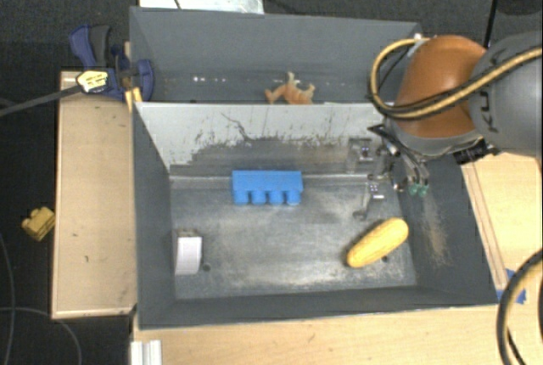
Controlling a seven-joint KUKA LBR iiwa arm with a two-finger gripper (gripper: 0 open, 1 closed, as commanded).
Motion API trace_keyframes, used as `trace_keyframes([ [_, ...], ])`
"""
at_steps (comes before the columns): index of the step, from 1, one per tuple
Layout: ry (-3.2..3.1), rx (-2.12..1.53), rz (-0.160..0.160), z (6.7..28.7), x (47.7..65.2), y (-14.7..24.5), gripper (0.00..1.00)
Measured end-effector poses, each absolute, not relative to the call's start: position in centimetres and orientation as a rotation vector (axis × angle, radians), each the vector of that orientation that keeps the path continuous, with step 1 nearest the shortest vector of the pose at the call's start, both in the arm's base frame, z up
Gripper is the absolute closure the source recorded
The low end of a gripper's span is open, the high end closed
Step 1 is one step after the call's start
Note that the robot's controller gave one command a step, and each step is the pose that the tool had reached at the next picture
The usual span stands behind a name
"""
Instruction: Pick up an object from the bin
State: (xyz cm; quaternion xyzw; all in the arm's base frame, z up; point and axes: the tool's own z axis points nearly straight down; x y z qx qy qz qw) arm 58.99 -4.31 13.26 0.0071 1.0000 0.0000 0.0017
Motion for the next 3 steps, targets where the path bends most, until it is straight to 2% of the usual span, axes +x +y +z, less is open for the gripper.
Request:
trace_keyframes([
  [1,3.129,-0.121,0.0,11.1,58.5,-6.7,0.0],
  [2,3.138,-0.097,-0.002,8.3,55.7,-9.5,0.0],
  [3,3.131,-0.211,0.005,7.8,55.6,-11.8,0.0],
])
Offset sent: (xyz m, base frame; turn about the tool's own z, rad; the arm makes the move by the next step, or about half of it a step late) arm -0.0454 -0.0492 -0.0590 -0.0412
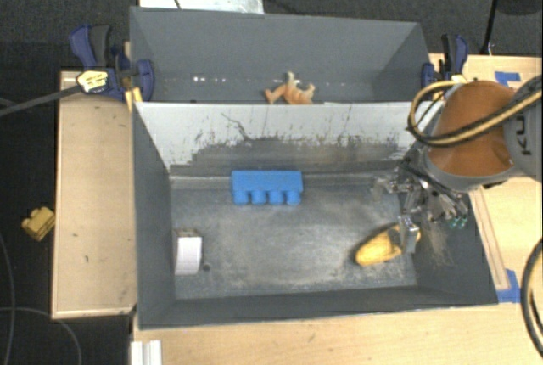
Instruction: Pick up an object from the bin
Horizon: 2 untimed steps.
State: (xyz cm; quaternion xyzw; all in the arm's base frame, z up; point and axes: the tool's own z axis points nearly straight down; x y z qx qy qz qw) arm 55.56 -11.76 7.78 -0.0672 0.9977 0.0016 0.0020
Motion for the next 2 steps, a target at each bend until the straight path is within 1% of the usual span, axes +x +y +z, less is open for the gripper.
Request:
trace_keyframes([
  [1,3.096,-0.449,-0.003,7.5,51.5,-12.6,0.0],
  [2,3.103,-0.468,-0.002,7.1,48.8,-12.1,0.0],
])
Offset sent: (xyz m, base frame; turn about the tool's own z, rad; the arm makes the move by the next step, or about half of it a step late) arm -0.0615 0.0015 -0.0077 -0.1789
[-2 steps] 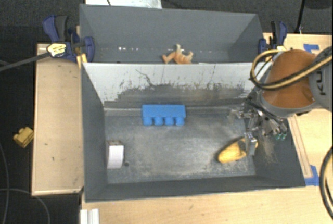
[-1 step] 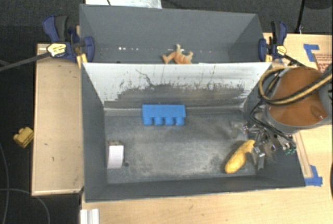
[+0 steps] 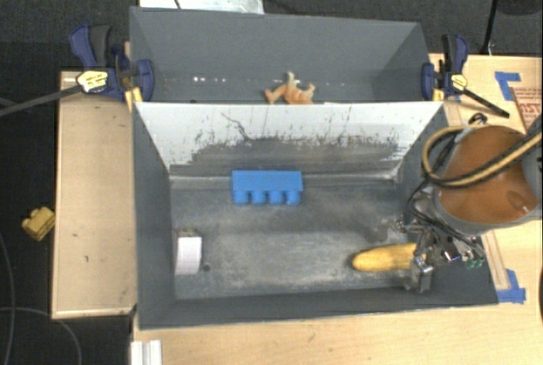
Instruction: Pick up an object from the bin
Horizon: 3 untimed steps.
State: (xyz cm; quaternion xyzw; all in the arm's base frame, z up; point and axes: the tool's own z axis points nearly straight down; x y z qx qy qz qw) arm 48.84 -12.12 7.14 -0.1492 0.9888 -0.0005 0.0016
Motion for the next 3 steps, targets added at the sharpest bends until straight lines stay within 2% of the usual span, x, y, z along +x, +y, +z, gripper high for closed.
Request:
trace_keyframes([
  [1,3.046,-0.749,-0.002,7.1,49.5,-13.2,1.0],
  [2,3.046,-0.75,-0.002,7.1,49.5,-13.2,1.0],
  [3,3.032,-0.812,0.0,7.9,51.4,-14.4,1.0],
])
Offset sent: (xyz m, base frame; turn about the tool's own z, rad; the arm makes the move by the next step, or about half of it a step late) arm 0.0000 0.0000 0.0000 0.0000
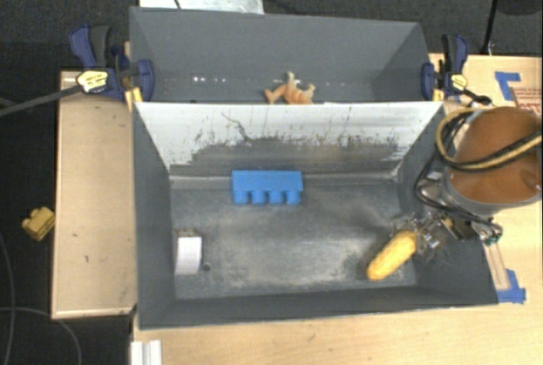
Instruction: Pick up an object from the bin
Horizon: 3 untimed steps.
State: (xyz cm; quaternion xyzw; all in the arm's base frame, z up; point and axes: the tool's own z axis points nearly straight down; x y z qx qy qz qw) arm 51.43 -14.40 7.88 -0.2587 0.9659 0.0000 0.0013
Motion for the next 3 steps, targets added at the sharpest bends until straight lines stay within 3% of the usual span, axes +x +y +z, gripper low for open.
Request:
trace_keyframes([
  [1,3.022,-0.853,0.0,11.8,47.7,-14.7,1.0],
  [2,3.022,-0.853,0.0,11.8,47.7,-14.7,1.0],
  [3,3.032,-0.817,0.001,14.3,51.4,-14.1,1.0],
])
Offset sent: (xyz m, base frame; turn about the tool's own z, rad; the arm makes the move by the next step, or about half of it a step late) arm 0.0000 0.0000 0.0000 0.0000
